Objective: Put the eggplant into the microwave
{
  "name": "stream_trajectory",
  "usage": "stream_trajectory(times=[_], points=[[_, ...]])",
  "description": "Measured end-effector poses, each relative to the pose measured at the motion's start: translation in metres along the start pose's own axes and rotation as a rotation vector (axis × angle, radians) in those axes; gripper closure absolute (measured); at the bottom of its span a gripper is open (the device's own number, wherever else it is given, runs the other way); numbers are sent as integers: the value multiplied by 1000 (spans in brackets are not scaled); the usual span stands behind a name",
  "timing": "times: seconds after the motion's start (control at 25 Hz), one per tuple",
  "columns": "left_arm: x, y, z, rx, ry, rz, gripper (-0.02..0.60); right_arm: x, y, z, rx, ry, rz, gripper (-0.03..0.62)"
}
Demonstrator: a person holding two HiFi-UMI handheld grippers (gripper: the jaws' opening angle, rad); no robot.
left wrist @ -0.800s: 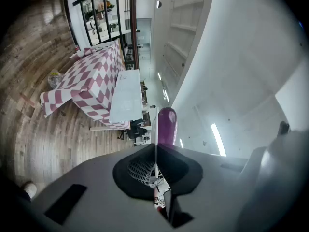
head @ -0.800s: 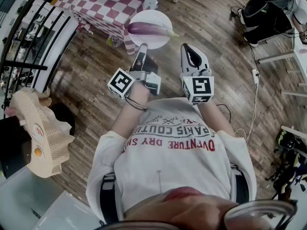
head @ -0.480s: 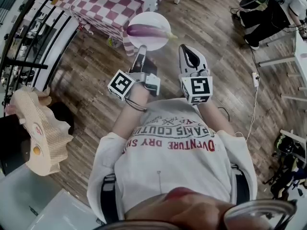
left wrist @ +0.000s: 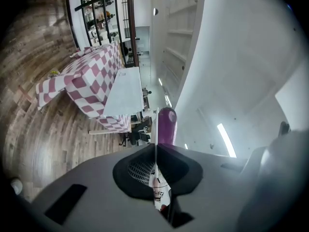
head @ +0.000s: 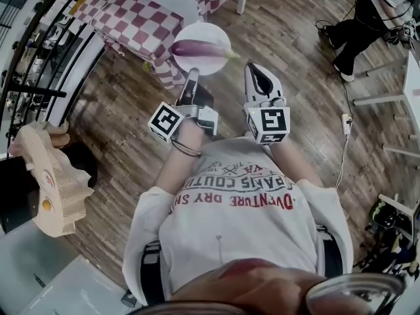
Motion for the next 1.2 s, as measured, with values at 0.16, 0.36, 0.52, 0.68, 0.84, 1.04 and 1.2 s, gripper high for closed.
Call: stream_trajectory(times=[0.16, 0.36, 0.52, 0.68, 0.84, 1.04, 1.2], points=[[-39, 39, -16, -19, -21, -21, 549, 4, -7, -61, 18, -11, -3, 572], [-87, 81, -30, -25, -20, -38, 549, -4, -23, -122, 47, -10, 30, 572], [-115, 111, -34, -3, -45, -21, 549, -12, -26, -161, 51, 8, 52, 572], [-124, 146, -32, 24, -28, -14, 549, -19, -15, -195, 41, 33, 53, 572], [-118, 192, -31, 38, -10, -6, 549, -26, 10, -228, 29, 46, 59, 572], [-101, 267, -29, 65, -6, 13, 549, -26, 62, -275, 15, 33, 80, 572], [-79, 333, -40, 58, -12, 13, 549, -17, 113, -319, 6, 31, 86, 572]])
Point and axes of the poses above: the fingertips, and each gripper's own axes: y forward along the fingers, z to its left, x out of its top, the point moved 3 cm from there along -y, backward along the fingers, and after that the axes turned 13 degrees about x, right-handed, at the moved point
